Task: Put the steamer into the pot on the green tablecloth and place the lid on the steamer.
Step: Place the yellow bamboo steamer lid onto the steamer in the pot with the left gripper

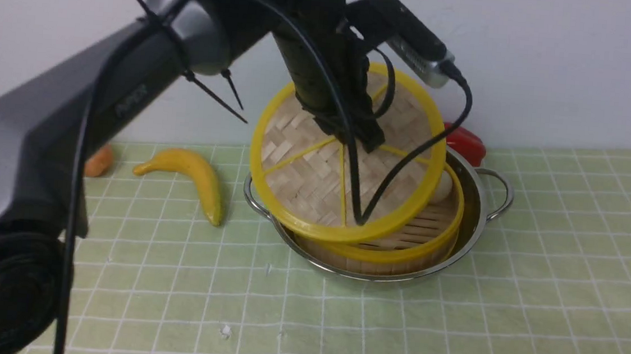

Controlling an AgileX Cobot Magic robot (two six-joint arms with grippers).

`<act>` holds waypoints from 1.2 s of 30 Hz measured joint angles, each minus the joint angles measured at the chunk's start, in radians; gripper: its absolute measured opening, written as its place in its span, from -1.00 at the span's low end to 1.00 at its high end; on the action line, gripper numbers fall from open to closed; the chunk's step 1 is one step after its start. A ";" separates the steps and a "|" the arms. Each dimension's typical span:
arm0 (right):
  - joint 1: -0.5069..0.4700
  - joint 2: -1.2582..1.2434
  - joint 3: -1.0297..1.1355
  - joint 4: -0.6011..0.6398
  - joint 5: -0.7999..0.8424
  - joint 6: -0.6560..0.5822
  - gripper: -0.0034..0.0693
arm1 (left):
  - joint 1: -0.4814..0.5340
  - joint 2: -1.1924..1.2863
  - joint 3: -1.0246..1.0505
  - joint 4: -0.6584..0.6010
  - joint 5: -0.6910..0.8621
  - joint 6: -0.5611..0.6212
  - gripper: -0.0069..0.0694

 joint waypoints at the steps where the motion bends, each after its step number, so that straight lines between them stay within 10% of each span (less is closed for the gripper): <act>1: 0.000 0.000 0.000 0.000 0.000 0.000 -0.25 | -0.002 0.021 0.000 0.005 0.000 0.009 -0.52; 36: 0.000 0.000 0.000 0.000 0.000 0.000 -0.25 | -0.056 0.115 -0.011 0.052 -0.157 0.183 -0.52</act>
